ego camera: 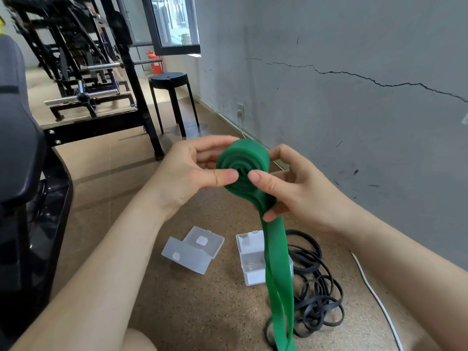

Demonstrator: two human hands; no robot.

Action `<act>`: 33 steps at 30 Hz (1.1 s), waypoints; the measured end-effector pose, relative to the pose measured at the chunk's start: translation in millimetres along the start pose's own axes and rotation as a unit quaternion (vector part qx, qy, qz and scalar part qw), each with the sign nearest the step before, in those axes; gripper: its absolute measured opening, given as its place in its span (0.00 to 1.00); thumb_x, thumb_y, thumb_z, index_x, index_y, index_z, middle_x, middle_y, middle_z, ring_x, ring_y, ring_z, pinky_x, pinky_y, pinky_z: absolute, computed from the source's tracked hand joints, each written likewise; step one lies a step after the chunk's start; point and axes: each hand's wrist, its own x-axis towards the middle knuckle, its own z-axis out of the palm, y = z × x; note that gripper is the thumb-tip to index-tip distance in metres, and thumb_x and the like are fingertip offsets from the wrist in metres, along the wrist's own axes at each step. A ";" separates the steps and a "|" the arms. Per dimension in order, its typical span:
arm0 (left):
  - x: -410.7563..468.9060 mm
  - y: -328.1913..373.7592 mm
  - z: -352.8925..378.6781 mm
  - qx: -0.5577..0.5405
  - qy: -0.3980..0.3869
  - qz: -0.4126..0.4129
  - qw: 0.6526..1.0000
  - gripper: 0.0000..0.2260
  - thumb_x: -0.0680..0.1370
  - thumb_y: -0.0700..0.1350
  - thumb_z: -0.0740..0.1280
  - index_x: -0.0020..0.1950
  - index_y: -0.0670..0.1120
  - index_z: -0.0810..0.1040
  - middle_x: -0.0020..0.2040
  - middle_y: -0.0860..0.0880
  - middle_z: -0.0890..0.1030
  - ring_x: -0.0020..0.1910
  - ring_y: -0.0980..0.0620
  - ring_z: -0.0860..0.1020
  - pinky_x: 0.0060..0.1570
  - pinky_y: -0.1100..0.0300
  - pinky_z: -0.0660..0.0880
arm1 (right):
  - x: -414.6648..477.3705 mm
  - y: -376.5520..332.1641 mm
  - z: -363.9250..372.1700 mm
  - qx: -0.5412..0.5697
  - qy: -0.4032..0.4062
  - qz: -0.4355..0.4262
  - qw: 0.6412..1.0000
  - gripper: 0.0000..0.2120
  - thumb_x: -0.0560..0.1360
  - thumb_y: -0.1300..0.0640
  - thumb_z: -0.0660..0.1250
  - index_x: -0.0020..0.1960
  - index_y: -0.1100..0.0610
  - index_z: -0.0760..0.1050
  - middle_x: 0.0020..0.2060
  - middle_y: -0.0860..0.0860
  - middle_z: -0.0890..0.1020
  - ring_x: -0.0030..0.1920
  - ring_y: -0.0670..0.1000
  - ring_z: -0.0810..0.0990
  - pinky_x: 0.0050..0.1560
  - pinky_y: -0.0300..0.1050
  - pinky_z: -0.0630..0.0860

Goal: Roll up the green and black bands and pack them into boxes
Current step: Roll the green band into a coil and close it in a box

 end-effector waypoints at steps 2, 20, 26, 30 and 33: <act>1.0 -5.8 9.1 -0.077 -0.002 -0.028 0.997 0.24 0.66 0.40 0.75 0.61 0.48 0.77 0.46 0.52 0.84 0.37 0.56 0.78 0.29 0.65 0.69 | 0.7 -1.2 -0.8 0.062 0.016 -0.001 0.998 0.17 0.69 0.50 0.69 0.51 0.58 0.68 0.34 0.51 0.84 0.36 0.49 0.82 0.31 0.43 0.79; 3.9 -1.5 -0.2 -0.143 0.088 0.003 0.986 0.17 0.62 0.35 0.71 0.50 0.43 0.81 0.43 0.48 0.86 0.45 0.49 0.84 0.46 0.58 0.81 | 6.6 13.5 4.1 -0.121 -0.005 -0.014 0.993 0.11 0.73 0.66 0.70 0.53 0.54 0.78 0.43 0.55 0.82 0.34 0.52 0.79 0.32 0.40 0.78; 0.7 2.3 -10.4 -0.073 0.031 0.010 0.997 0.15 0.61 0.36 0.73 0.44 0.50 0.86 0.43 0.48 0.86 0.46 0.50 0.84 0.41 0.62 0.79 | 6.2 9.0 -6.7 -0.117 -0.034 -0.035 0.992 0.22 0.71 0.60 0.75 0.64 0.54 0.76 0.41 0.42 0.84 0.39 0.43 0.82 0.42 0.37 0.77; -0.2 5.1 -11.8 -0.014 -0.004 0.011 1.000 0.19 0.58 0.35 0.77 0.44 0.52 0.86 0.43 0.51 0.86 0.44 0.53 0.84 0.40 0.63 0.79 | 4.3 5.5 -7.8 -0.068 -0.009 -0.029 0.997 0.22 0.70 0.42 0.68 0.60 0.50 0.75 0.25 0.49 0.69 0.25 0.48 0.64 0.26 0.41 0.60; -1.8 9.5 -13.7 0.058 -0.008 0.006 0.998 0.23 0.55 0.39 0.78 0.47 0.55 0.82 0.43 0.54 0.86 0.45 0.54 0.84 0.39 0.64 0.79 | 2.9 5.7 -3.9 -0.089 -0.011 -0.054 0.995 0.20 0.71 0.43 0.67 0.59 0.51 0.73 0.27 0.57 0.71 0.27 0.51 0.65 0.28 0.45 0.62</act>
